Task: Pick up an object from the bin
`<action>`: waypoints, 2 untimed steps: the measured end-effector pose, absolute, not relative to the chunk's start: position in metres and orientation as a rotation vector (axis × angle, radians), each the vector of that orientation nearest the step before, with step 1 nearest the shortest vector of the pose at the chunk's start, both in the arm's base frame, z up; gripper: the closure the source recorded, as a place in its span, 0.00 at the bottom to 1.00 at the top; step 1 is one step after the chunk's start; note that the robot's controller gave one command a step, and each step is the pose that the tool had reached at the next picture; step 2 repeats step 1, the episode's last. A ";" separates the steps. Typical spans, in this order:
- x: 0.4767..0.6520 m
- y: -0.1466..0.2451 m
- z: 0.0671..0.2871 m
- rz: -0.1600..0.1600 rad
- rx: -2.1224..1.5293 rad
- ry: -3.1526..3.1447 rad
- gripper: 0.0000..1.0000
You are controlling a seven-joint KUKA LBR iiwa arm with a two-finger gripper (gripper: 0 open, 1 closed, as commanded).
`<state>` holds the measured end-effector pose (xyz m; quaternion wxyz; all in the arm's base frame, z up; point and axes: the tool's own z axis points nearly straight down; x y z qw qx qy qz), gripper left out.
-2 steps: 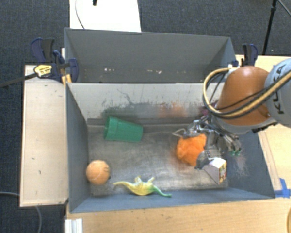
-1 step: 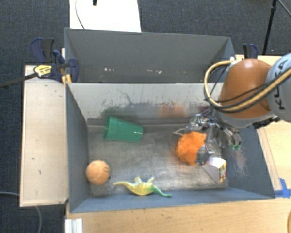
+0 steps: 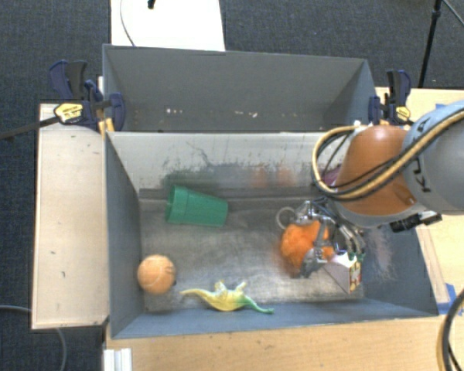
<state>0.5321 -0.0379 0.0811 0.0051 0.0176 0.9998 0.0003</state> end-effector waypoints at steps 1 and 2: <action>0.564 -0.037 0.075 -0.002 -0.132 3.125 1.00; 0.564 -0.037 0.075 -0.002 -0.132 3.125 1.00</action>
Offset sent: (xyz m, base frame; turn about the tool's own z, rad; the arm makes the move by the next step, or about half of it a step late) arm 0.0000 0.0000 0.0000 0.0000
